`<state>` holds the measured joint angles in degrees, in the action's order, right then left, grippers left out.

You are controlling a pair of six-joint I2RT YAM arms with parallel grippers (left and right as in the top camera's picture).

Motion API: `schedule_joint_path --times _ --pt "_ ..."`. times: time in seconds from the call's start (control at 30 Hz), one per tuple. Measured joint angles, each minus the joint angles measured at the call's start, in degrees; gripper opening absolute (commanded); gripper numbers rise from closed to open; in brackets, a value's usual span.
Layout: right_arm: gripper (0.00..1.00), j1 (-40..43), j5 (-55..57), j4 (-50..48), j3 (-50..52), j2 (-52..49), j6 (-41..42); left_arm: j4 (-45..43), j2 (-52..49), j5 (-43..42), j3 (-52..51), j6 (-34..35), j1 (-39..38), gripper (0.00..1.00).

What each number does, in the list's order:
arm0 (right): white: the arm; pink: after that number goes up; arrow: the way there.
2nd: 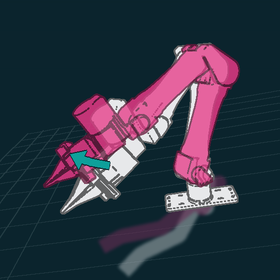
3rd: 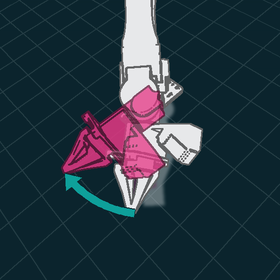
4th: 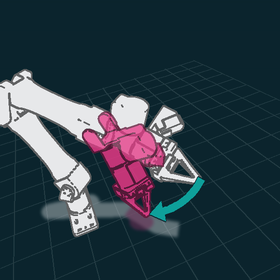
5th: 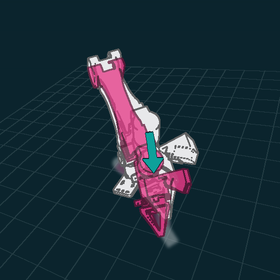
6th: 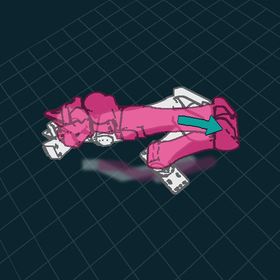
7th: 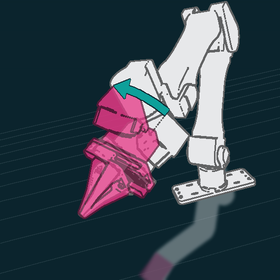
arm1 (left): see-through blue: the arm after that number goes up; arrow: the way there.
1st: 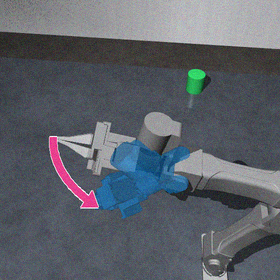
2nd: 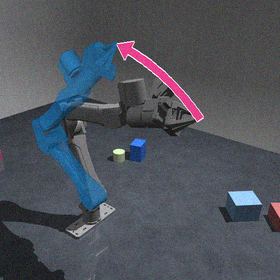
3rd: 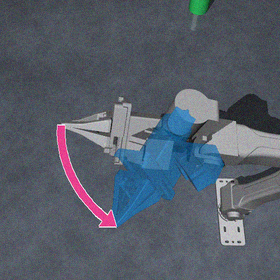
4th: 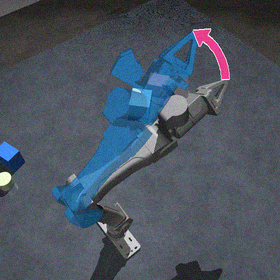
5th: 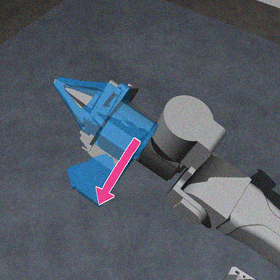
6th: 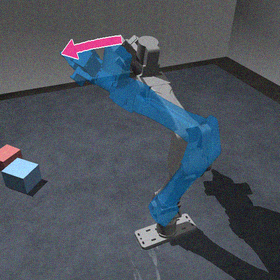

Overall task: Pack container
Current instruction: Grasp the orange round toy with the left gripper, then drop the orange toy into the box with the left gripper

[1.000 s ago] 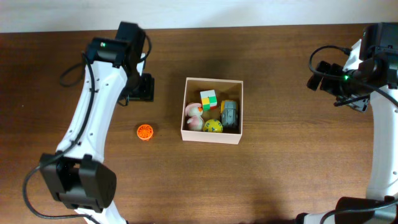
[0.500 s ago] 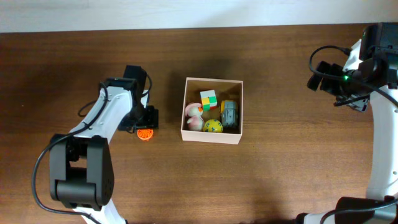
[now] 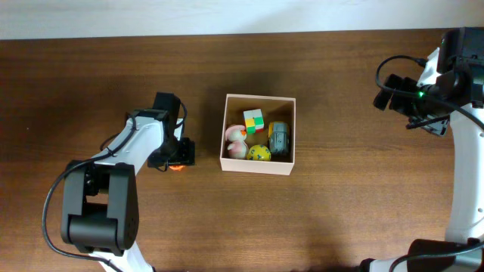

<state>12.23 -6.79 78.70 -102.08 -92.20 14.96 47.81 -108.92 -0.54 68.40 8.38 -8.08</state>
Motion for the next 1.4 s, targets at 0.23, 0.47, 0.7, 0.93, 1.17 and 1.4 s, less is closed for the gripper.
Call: schedule_joint_path --times 0.23,0.47,0.7,0.93,1.17,1.4 --pt "0.99 0.00 0.00 0.00 0.00 0.00 0.00 -2.43 0.07 0.44 -1.73 -0.04 -0.04 0.65" --pt "0.99 0.00 0.00 0.00 0.00 0.00 0.02 -3.28 0.07 1.22 -1.79 -0.42 -0.04 0.50" --pt "0.99 0.00 0.00 0.02 0.00 0.00 0.04 2.25 0.04 0.57 0.70 -1.49 -0.04 0.48" --pt "0.99 0.00 0.00 0.04 0.00 0.00 0.02 16.74 0.07 -4.33 18.86 -2.40 -0.57 0.46" --pt "0.99 0.00 0.00 0.00 0.00 0.00 0.02 20.02 2.58 -7.45 37.66 -4.48 -7.65 0.47" --pt "0.99 0.00 0.00 0.00 0.00 0.00 0.02 15.74 3.17 -7.63 38.01 -6.25 -19.45 0.47"
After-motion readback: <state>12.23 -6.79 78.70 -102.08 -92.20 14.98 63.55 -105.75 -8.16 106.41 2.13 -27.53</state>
